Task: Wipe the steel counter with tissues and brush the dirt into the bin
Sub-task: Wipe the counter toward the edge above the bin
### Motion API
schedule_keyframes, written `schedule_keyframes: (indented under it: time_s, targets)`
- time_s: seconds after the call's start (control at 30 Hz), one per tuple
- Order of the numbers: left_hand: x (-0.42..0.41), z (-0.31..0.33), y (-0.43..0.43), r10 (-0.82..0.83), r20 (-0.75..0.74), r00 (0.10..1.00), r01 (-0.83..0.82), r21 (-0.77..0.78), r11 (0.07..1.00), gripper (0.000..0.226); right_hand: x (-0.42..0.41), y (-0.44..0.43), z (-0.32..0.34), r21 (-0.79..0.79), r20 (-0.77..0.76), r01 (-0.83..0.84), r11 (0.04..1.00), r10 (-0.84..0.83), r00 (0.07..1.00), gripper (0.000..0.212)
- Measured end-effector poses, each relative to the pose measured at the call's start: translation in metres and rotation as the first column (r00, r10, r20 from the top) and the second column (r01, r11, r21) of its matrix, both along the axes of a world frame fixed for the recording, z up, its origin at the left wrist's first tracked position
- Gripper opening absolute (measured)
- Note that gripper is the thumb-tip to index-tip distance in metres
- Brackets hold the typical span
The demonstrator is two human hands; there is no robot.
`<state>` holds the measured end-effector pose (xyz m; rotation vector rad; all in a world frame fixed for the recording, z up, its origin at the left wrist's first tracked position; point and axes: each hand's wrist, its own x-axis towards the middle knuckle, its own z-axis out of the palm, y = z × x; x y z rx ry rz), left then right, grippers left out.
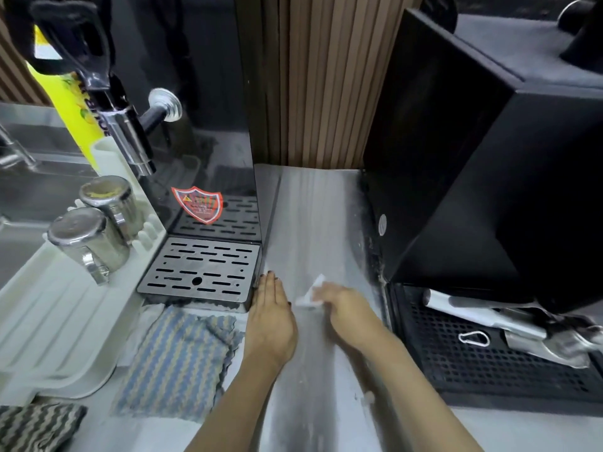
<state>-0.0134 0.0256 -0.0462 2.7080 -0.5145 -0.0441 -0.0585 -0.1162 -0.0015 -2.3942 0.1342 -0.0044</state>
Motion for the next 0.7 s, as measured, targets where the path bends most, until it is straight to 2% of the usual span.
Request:
schedule_keyframes:
  time_s: [0.1,0.2,0.3,0.4,0.5,0.6,0.7]
  targets:
    - [-0.001,0.000,0.000,-0.003,0.013,1.000,0.003,0.013,1.000,0.055,0.060,-0.015,0.019,-0.015,0.139,0.174,0.985,-0.170,0.976,0.055]
    - [0.000,0.001,0.000,-0.012,0.025,1.000,0.012,0.001,1.000,0.055,0.113,-0.040,0.000,-0.068,0.029,0.292,0.954,-0.291,0.956,0.057]
    - [0.000,0.001,0.000,-0.015,0.030,0.999,0.015,0.013,1.000,0.055,0.137,-0.048,-0.019,-0.232,-0.055,0.264,0.936,-0.284,0.957,0.060]
    - [0.001,-0.001,0.000,-0.015,0.044,0.999,0.014,0.018,1.000,0.055,0.144,-0.041,-0.019,-0.281,-0.064,0.104,0.954,-0.127,0.990,0.066]
    - [0.001,-0.002,0.001,-0.015,0.045,0.999,0.015,0.019,1.000,0.055,0.119,-0.026,-0.019,-0.236,-0.117,-0.010,0.972,-0.018,0.993,0.070]
    - [0.001,-0.003,0.001,-0.012,0.047,0.999,0.012,-0.001,1.000,0.056,0.059,-0.010,-0.020,-0.176,-0.130,0.006,0.984,-0.029,0.991,0.072]
    - [0.001,-0.004,0.000,-0.022,0.057,0.998,0.023,-0.015,1.000,0.056,-0.012,0.004,-0.017,-0.084,-0.120,0.035,0.996,-0.045,0.992,0.064]
